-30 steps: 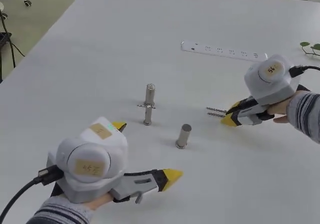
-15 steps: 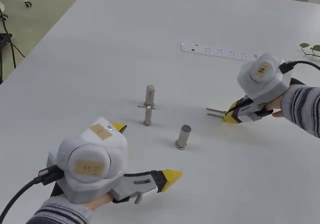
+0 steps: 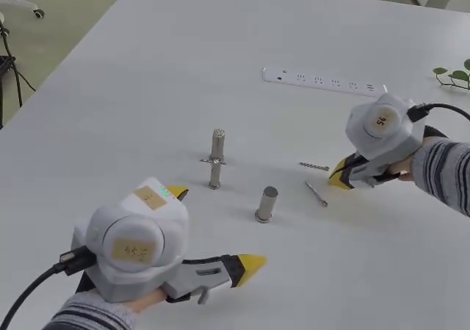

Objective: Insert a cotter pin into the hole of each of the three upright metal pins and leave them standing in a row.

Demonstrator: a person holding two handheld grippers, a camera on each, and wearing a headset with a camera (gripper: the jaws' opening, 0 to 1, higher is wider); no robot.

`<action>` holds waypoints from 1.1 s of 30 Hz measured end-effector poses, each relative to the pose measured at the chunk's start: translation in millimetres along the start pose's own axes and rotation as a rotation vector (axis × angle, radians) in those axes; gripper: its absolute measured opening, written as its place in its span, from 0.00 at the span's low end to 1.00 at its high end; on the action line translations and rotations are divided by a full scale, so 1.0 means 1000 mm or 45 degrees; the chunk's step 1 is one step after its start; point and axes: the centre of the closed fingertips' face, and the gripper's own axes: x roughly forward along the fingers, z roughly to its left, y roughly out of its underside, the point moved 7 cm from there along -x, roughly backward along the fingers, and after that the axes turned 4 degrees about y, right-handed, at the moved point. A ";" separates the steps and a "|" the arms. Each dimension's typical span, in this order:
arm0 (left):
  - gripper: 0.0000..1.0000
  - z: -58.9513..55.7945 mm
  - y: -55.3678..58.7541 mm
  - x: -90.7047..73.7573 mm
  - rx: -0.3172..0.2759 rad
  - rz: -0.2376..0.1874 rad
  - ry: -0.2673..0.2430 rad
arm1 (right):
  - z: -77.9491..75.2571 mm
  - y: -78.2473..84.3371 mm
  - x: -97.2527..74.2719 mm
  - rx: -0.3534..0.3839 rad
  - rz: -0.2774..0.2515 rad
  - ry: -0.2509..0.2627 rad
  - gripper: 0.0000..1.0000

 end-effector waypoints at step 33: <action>0.84 -0.003 -0.005 -0.001 -0.001 -0.023 0.017 | 0.036 -0.006 -0.005 0.254 0.103 -0.052 0.00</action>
